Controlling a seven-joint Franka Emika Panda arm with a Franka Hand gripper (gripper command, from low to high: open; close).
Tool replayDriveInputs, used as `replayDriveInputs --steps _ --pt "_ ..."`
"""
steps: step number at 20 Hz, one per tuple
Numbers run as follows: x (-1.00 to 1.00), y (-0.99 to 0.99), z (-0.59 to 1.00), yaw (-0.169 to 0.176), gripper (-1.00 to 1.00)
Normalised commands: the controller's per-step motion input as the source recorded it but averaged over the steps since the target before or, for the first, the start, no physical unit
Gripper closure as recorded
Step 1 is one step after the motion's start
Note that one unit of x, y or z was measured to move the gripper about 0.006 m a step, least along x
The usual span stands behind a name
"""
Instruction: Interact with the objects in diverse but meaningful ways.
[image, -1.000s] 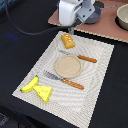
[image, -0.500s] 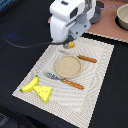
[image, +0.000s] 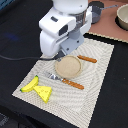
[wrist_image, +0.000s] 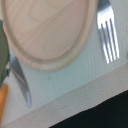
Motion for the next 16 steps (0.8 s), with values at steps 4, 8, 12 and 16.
replayDriveInputs --steps 4,8,12,16 --pt "0.08 -0.6 -0.02 0.034 -1.0" --pt "0.0 -0.56 -0.12 0.076 -1.0" --pt "-0.04 -0.54 -0.12 0.078 -1.0" --pt "-0.11 -0.57 -0.13 0.079 -1.0"
